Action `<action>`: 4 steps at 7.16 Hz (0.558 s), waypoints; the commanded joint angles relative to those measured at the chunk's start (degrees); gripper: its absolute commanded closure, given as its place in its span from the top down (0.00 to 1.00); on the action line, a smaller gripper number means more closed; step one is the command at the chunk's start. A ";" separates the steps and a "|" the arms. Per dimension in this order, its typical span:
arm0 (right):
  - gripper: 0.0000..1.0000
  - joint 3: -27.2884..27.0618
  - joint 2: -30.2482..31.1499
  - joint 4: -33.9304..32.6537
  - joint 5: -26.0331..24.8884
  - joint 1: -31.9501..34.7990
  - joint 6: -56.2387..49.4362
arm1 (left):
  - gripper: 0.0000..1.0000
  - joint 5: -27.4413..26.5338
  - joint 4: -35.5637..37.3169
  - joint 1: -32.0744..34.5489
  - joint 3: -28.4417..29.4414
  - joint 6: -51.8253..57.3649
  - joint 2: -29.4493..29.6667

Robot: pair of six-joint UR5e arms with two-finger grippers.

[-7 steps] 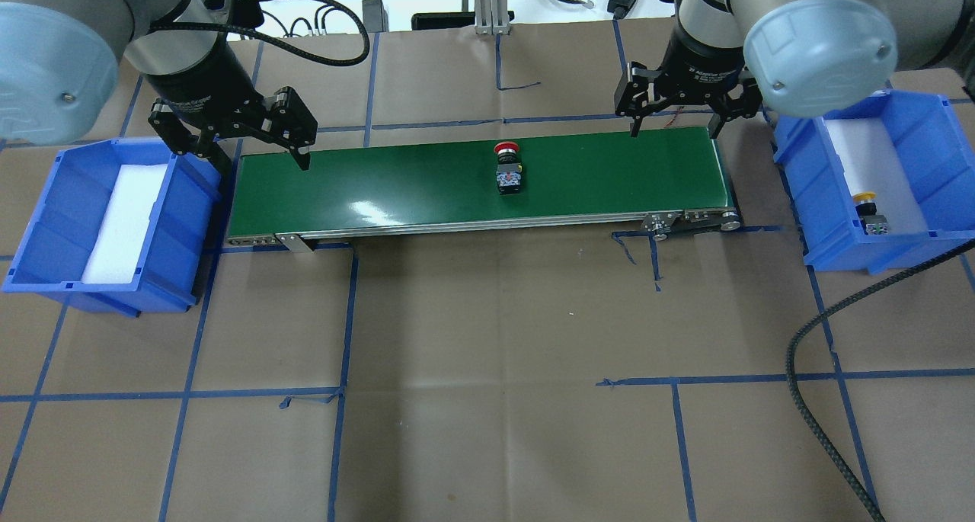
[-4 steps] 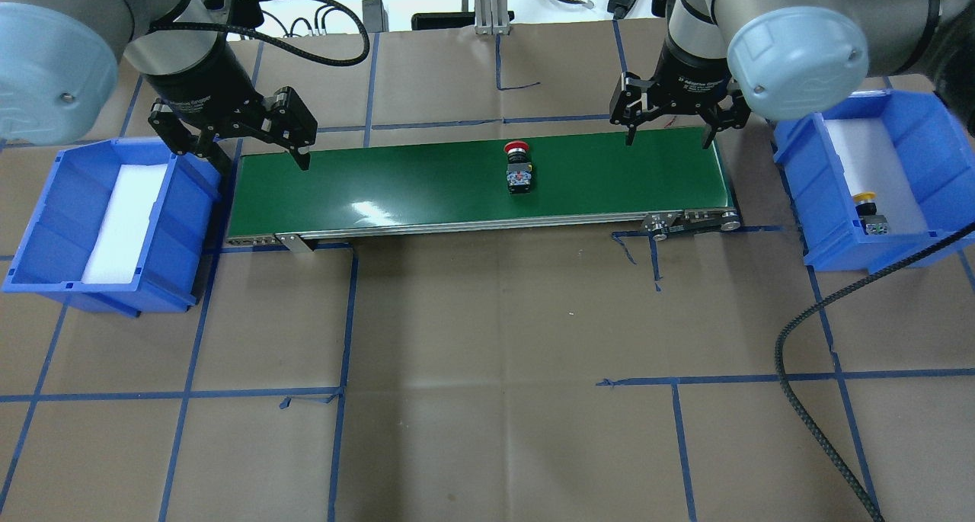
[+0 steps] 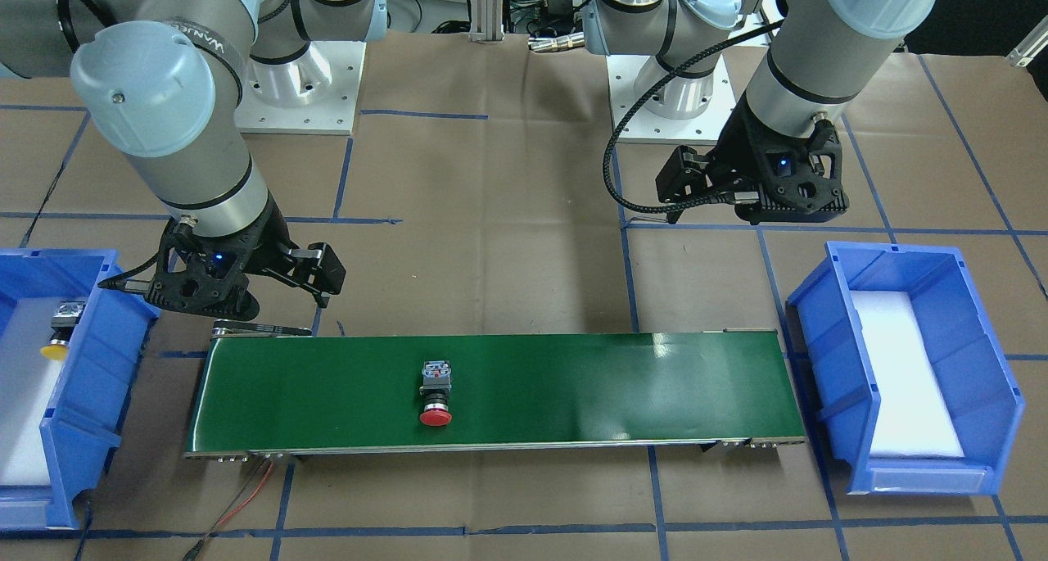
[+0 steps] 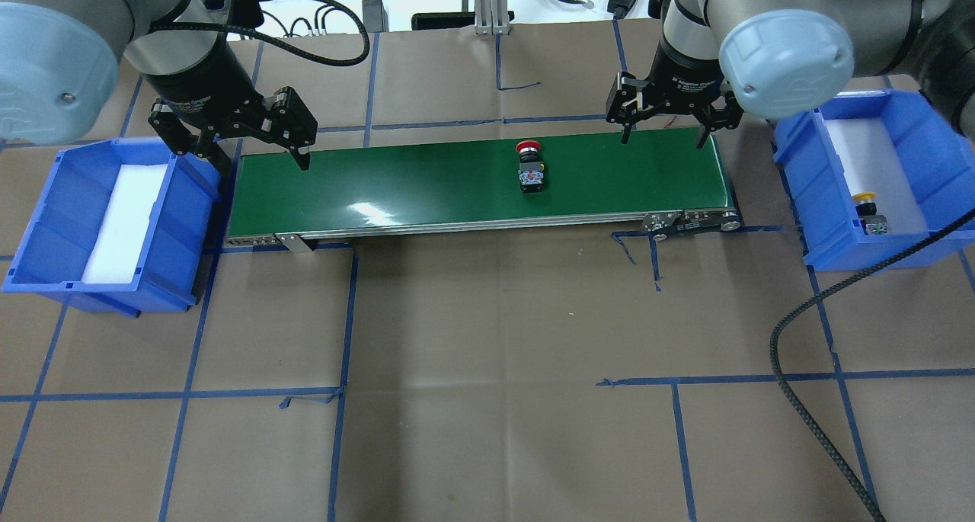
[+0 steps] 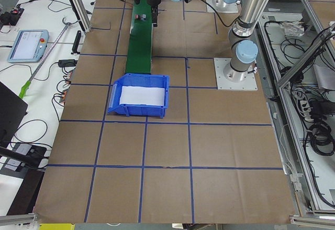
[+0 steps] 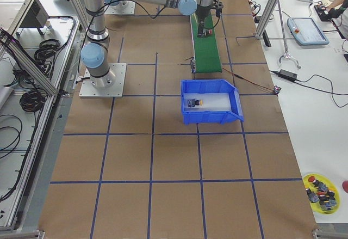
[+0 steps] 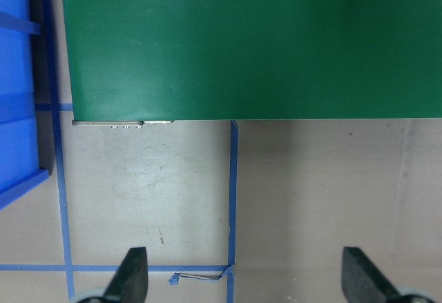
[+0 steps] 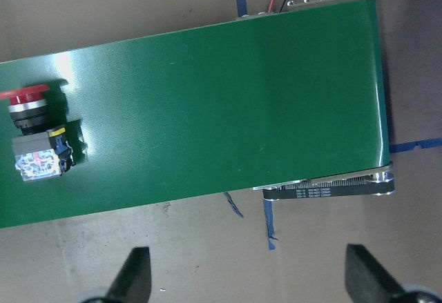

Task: Transport two buttons from left to right
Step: 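Move the right gripper back over the conveyor and grasp the red button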

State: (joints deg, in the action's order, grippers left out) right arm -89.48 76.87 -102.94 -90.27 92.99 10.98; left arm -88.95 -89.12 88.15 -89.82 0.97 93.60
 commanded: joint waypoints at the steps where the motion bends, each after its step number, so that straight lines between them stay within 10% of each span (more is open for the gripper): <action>1: 1.00 -0.09 -0.14 -0.07 0.01 -0.01 0.01 | 1.00 0.00 0.00 0.00 0.00 0.00 0.00; 4: 1.00 -0.35 -0.23 -1.64 0.27 -0.01 -0.52 | 1.00 0.00 0.00 0.00 0.00 0.00 0.00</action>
State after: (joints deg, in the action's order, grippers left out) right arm -89.67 76.66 -103.86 -90.05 92.99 10.75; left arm -88.95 -89.12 88.15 -89.83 0.97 93.60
